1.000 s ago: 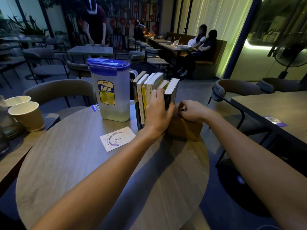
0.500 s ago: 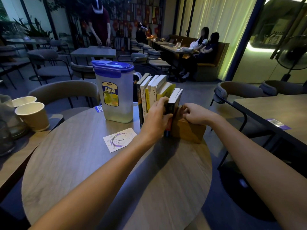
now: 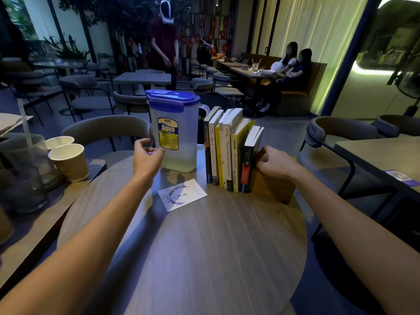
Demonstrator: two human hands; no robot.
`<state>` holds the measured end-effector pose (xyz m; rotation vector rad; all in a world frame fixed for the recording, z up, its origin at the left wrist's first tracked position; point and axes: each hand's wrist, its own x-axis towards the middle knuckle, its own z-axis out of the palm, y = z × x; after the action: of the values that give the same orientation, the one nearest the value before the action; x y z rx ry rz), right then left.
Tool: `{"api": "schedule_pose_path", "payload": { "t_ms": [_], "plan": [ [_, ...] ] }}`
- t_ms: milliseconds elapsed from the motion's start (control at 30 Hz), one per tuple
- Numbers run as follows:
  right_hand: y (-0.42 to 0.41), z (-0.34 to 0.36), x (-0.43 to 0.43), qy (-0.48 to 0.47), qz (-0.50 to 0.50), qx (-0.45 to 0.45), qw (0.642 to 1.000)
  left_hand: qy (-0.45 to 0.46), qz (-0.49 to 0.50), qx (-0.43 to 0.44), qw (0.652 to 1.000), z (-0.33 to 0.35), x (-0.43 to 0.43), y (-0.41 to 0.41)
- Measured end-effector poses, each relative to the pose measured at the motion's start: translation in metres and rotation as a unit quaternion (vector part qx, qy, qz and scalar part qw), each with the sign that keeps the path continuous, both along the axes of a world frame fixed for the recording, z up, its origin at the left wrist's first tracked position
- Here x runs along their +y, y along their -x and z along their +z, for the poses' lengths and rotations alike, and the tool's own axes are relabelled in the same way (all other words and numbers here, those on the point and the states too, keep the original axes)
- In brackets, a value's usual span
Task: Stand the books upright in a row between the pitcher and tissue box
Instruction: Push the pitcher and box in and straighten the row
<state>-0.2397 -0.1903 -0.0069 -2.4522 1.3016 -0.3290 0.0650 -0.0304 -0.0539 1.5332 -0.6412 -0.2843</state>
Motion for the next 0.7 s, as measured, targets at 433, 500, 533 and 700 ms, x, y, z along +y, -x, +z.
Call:
{"api": "schedule_pose_path", "payload": {
  "t_ms": [433, 500, 533, 700],
  "plan": [
    [-0.003, -0.011, 0.013, 0.045, -0.034, -0.035, 0.998, -0.082, -0.161, 0.069, 0.981, 0.002, -0.027, -0.031],
    [-0.003, -0.015, 0.011, 0.052, -0.03, -0.053, 0.997, -0.093, -0.157, 0.044, 0.982, -0.001, -0.028, -0.027],
    [-0.003, -0.015, 0.01, 0.053, -0.026, -0.059, 0.997, -0.1, -0.155, 0.032, 0.982, -0.001, -0.029, -0.026],
    [-0.005, -0.014, 0.008, 0.031, -0.025, -0.067, 0.997, -0.123, -0.16, -0.042, 0.979, -0.004, -0.03, -0.02]
  ]
}}
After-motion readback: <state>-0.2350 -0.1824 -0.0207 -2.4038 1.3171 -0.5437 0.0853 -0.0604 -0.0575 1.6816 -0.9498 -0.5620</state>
